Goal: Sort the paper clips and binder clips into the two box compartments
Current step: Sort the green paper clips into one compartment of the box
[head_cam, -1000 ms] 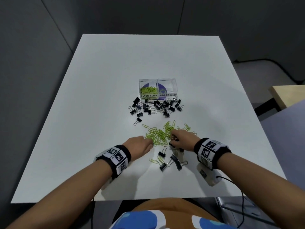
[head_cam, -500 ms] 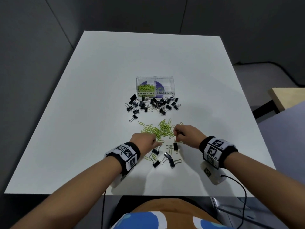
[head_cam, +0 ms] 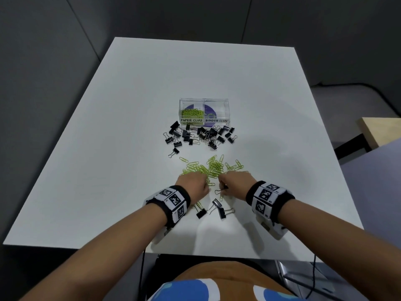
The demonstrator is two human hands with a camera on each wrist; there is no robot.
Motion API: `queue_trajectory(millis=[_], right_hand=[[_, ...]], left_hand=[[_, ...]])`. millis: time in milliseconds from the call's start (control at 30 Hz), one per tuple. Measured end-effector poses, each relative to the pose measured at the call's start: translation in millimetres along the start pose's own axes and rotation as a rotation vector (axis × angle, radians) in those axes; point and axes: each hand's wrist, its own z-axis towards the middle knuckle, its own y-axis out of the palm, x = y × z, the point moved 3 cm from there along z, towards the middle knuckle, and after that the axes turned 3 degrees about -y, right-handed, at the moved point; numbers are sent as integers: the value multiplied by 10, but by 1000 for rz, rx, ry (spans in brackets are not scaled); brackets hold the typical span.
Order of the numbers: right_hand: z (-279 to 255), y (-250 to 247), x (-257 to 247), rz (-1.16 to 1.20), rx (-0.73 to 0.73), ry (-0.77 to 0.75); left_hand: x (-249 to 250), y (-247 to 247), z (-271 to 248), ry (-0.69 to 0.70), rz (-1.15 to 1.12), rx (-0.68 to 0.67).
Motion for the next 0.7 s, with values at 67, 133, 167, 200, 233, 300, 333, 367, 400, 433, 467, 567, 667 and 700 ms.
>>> queue_trajectory(millis=[67, 133, 167, 200, 233, 300, 333, 367, 400, 433, 467, 567, 667, 700], right_hand=[[37, -28, 31, 36, -21, 43], [55, -46, 50, 58, -35, 56], [57, -48, 49, 60, -40, 51], [52, -44, 43, 59, -46, 44], [46, -43, 39, 58, -48, 36], [29, -40, 44, 62, -48, 40], [20, -38, 52, 64, -49, 48], [17, -36, 58, 58, -52, 53], [20, -35, 60, 45, -55, 49], [24, -35, 63, 34, -55, 39], [30, -34, 63, 23, -47, 24], [21, -31, 54, -17, -11, -17], [-2, -7, 58, -32, 9, -42], [-10, -3, 57, -32, 14, -46]], left_hand=[[-27, -36, -27, 29, -44, 31], [-61, -71, -56, 66, -90, 38], [-80, -85, -65, 68, -120, 35], [-99, -87, -71, 65, -156, 23], [-122, -72, -72, 58, -191, 11], [-162, -13, -90, 46, -243, -39], [-186, 26, -108, 39, -272, -64], [-201, 53, -130, 39, -314, -83], [-215, 70, -154, 56, -317, -87], [-221, 74, -170, 84, -273, -90], [-208, 63, -193, 123, -185, -106], [-169, 55, -261, 189, -49, -199], [-147, 97, -316, 236, 48, -291], [-144, 118, -331, 251, 71, -312]])
